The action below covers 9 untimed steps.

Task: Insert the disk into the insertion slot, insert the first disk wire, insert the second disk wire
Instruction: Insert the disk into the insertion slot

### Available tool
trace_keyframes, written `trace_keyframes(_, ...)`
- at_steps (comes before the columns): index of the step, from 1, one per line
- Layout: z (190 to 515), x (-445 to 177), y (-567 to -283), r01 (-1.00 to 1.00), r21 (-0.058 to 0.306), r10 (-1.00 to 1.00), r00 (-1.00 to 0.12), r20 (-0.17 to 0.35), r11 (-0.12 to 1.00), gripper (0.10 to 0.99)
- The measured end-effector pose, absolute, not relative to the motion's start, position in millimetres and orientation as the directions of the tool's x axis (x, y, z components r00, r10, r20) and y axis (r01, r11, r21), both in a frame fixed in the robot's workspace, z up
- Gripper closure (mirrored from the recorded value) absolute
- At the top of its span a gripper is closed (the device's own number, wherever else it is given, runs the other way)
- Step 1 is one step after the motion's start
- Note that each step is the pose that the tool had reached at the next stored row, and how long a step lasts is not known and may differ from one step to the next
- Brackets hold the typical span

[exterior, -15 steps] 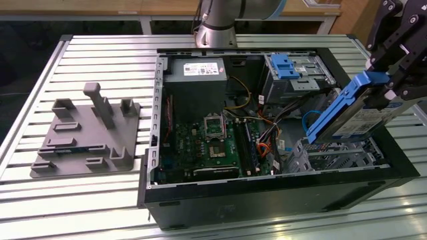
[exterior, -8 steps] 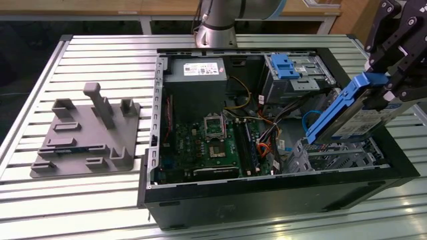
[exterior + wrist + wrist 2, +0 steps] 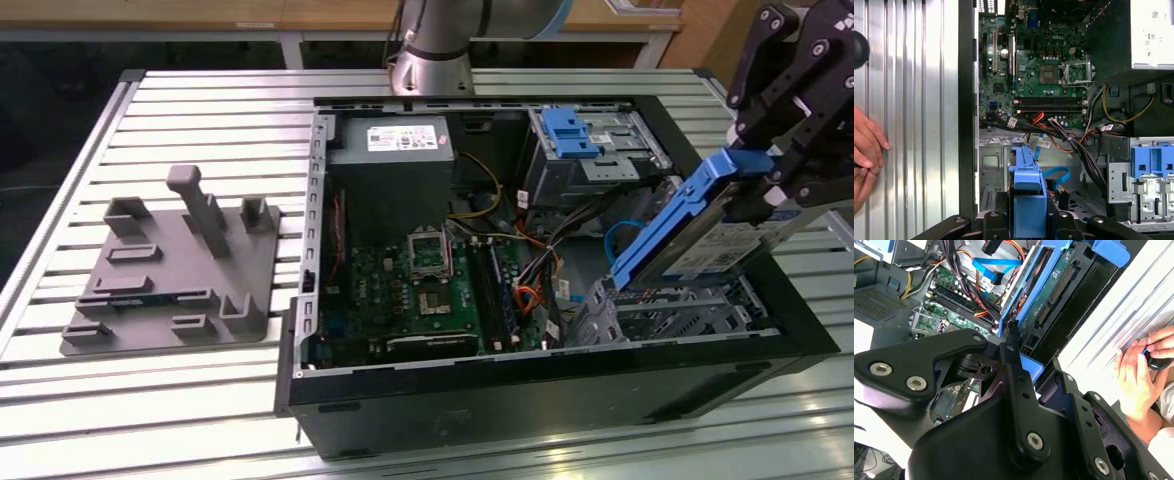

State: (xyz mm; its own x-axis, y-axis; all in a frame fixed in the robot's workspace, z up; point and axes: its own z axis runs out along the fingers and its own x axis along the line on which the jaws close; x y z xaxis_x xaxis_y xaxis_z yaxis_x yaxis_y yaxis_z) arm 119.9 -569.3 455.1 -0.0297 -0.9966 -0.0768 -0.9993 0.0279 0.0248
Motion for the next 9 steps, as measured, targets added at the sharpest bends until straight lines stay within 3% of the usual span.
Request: trace_keyframes(9, 452.2, 119.9, -569.3, -0.999, 0.025, -0.997, -0.03, -0.076, 0.028, 0.725)
